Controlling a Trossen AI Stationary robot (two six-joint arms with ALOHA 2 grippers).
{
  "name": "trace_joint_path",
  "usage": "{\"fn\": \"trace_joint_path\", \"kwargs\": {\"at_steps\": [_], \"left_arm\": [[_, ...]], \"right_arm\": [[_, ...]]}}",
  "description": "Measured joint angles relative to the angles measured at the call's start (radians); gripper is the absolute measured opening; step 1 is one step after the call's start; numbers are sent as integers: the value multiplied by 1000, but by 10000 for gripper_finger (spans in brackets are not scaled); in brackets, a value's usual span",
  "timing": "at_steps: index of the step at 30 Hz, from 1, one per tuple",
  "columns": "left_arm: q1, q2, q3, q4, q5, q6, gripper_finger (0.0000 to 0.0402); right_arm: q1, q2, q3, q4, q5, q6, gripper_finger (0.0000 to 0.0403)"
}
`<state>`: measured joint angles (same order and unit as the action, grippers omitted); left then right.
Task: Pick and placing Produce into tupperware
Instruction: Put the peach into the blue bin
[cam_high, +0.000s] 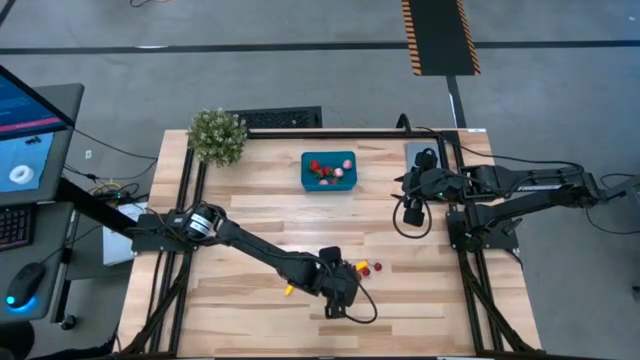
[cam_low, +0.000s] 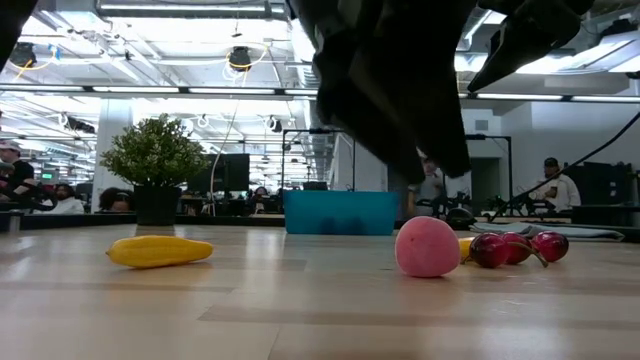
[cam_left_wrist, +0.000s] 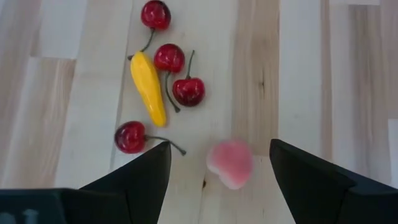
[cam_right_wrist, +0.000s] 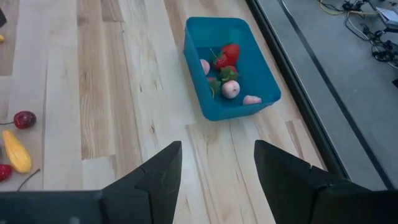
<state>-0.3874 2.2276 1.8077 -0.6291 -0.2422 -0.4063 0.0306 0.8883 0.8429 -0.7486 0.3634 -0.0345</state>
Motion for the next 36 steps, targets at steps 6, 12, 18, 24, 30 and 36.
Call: {"fn": "trace_joint_path", "kwargs": {"at_steps": [6,12,18,24,30,36], "left_arm": [[0,0,-59,48,9,2,265],[0,17,-63,95,20,6,265],[0,51,-65,120,76,4,265],[0,69,-65,133,70,-7,265],[2,68,-65,121,71,-7,262],[2,68,-65,114,77,-7,214]], "right_arm": [[0,0,0,0,0,0,225],[0,0,0,0,0,0,225],[0,0,0,-3,0,-1,225],[0,0,1,-10,0,-1,225],[0,0,1,-14,0,-1,225],[0,0,1,-14,0,0,225]]}}
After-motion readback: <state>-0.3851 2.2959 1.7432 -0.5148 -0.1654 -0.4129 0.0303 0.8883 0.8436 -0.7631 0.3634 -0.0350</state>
